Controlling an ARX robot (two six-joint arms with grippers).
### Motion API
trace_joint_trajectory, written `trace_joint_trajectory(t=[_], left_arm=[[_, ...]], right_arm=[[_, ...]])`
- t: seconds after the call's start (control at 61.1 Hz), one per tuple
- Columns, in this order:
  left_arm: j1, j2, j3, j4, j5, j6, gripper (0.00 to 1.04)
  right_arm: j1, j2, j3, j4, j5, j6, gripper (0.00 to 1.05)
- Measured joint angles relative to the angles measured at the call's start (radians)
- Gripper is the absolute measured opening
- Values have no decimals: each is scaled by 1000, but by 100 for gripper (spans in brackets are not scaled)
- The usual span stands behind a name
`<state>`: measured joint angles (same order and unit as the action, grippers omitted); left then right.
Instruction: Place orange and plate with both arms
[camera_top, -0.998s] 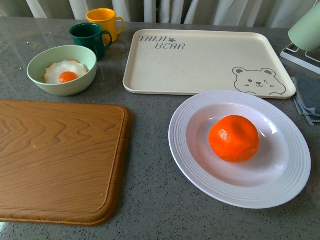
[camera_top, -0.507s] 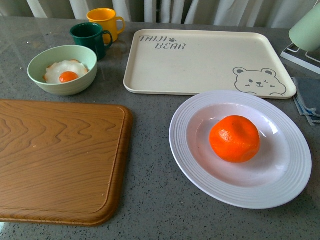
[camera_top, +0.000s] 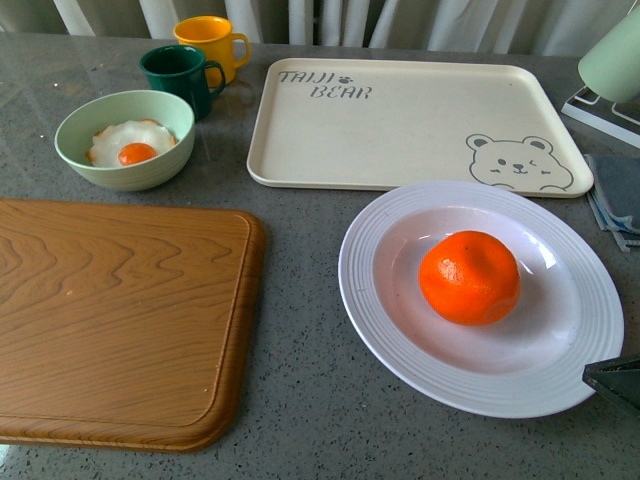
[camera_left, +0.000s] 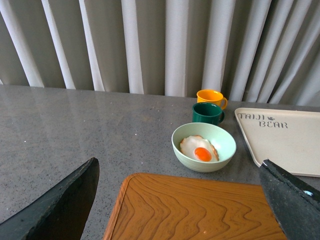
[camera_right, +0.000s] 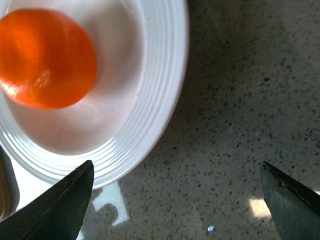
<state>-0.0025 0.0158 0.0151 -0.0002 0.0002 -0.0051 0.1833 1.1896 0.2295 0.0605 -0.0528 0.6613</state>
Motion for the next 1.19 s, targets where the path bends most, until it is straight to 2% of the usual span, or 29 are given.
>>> trace_joint_trajectory(t=[0.229,0.474,0.801,1.194], left_arm=[[0,0,0,0,0,0,96],[0,0,0,0,0,0,96],[0,0,0,0,0,0,96],[0,0,0,0,0,0,96]], right_arm=[[-86,170,22,162,-37,32,96],[-92,338,75,322,-49,69,96],[-59,479,145,405,-30,84,96],[-49,554,196,431,-11,88,96]])
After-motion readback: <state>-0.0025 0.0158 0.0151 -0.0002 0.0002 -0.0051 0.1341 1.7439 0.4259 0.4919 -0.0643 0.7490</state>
